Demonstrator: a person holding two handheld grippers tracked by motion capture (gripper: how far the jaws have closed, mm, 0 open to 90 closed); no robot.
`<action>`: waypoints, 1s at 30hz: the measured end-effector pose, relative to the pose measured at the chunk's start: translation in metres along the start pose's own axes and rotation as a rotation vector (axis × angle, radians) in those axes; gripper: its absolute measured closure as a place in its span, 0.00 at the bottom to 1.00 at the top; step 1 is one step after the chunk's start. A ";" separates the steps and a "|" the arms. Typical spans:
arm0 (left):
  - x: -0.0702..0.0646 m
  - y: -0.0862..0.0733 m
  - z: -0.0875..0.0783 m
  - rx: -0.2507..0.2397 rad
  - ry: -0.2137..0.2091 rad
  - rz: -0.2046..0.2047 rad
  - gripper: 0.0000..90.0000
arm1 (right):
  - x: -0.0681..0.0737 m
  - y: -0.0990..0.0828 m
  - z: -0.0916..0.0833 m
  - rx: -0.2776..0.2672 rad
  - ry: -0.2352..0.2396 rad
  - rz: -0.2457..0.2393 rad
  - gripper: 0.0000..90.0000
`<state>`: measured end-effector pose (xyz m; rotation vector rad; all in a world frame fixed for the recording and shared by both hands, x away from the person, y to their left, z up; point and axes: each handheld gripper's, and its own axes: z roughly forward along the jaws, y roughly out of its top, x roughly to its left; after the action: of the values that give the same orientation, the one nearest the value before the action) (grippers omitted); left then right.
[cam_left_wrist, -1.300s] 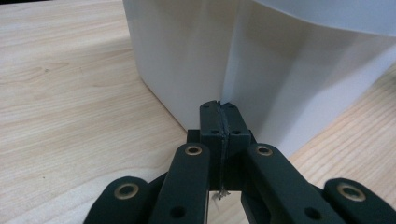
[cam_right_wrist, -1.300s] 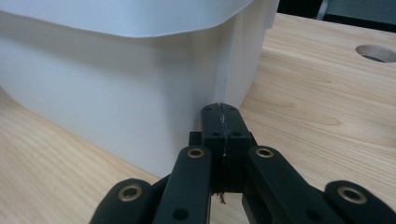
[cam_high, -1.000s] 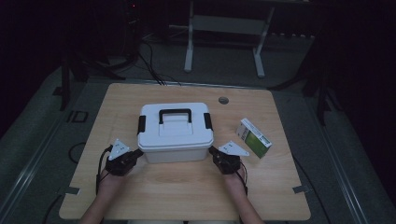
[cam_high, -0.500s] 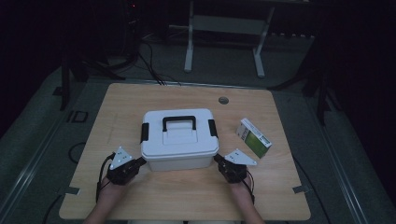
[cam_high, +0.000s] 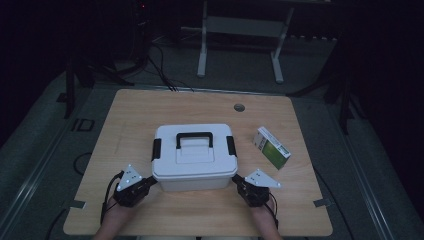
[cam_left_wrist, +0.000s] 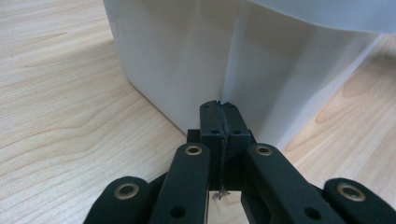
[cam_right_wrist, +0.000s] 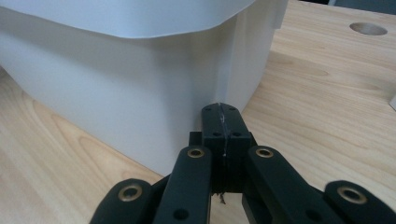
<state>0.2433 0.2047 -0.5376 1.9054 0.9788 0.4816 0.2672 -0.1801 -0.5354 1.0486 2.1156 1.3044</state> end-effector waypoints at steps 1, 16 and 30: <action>-0.001 -0.001 0.000 -0.003 -0.001 0.002 1.00 | 0.001 -0.001 -0.002 0.002 -0.002 0.000 1.00; -0.013 -0.003 -0.005 0.003 -0.029 0.016 1.00 | 0.005 -0.012 -0.023 0.003 0.017 0.012 1.00; -0.016 -0.009 -0.010 -0.008 -0.046 0.012 1.00 | 0.011 -0.017 -0.035 0.010 0.038 0.019 1.00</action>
<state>0.2230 0.2000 -0.5391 1.9079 0.9347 0.4461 0.2295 -0.1954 -0.5347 1.0583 2.1468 1.3334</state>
